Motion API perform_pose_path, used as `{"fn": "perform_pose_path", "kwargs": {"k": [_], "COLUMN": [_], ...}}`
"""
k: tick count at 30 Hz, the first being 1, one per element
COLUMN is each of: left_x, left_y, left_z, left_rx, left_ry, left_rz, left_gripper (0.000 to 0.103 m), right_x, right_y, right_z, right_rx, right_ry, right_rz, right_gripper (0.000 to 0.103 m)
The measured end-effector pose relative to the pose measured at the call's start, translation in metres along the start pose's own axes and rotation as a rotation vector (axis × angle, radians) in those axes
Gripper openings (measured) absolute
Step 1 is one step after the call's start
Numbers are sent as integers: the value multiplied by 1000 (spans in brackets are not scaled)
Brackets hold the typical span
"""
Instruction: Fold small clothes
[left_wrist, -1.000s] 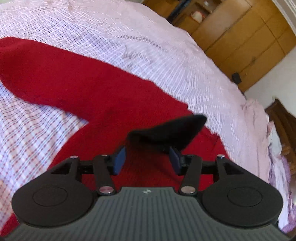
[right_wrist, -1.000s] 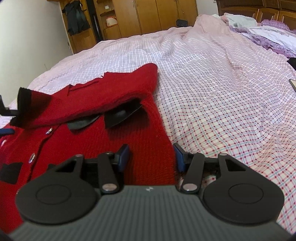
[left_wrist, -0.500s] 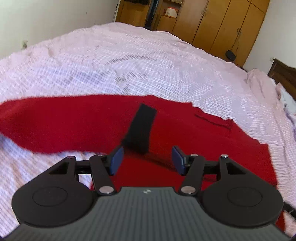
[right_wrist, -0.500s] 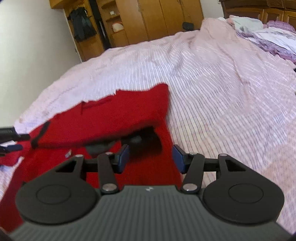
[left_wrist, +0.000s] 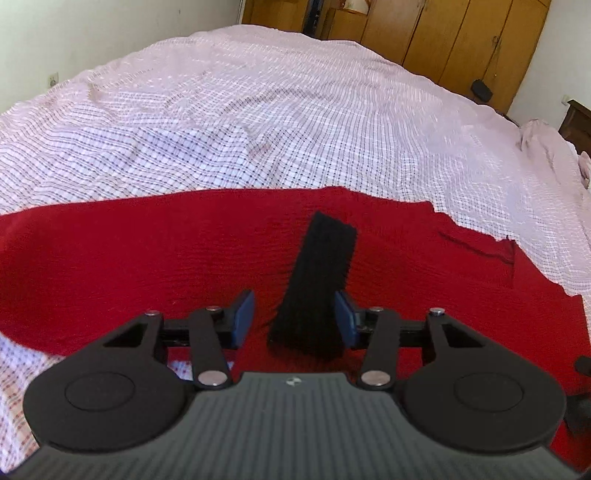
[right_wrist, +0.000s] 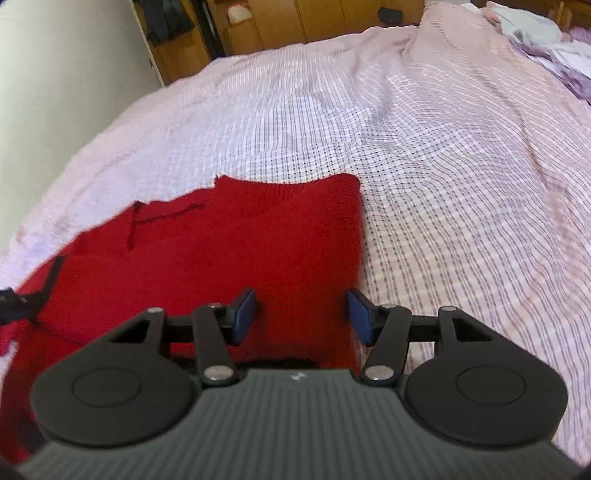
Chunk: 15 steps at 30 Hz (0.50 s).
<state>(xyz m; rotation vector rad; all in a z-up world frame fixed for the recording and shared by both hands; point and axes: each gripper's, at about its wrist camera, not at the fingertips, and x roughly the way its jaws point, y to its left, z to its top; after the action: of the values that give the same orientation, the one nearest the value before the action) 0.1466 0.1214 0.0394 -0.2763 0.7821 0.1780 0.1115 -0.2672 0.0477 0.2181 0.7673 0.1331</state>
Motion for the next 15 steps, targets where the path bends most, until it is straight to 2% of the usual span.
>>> {"fn": "perform_pose_path", "kwargs": {"k": [1, 3, 5, 6, 7, 8, 13, 15], "left_x": [2, 4, 3, 2, 0, -2, -7, 2], "left_y": [0, -3, -9, -12, -14, -15, -27, -31], "left_z": [-1, -2, -5, -7, -8, -9, -13, -15], "left_rx": [0, 9, 33, 50, 59, 62, 103, 126], "left_ry": [4, 11, 7, 4, 4, 4, -18, -1], "left_rz": [-6, -43, -52, -53, -60, -74, -94, -64], "left_gripper": [53, 43, 38, 36, 34, 32, 32, 32], "right_x": [5, 11, 13, 14, 14, 12, 1, 10], "right_y": [0, -1, -6, -8, -8, -9, -29, -37], "right_z": [1, 3, 4, 4, 4, 4, 6, 5], "right_rx": [-5, 4, 29, 37, 37, 32, 123, 165], "right_ry": [4, 4, -6, -8, -13, -23, -103, -79], "right_rz": [-1, 2, 25, 36, 34, 15, -14, -17], "right_gripper": [59, 59, 56, 44, 25, 21, 17, 17]}}
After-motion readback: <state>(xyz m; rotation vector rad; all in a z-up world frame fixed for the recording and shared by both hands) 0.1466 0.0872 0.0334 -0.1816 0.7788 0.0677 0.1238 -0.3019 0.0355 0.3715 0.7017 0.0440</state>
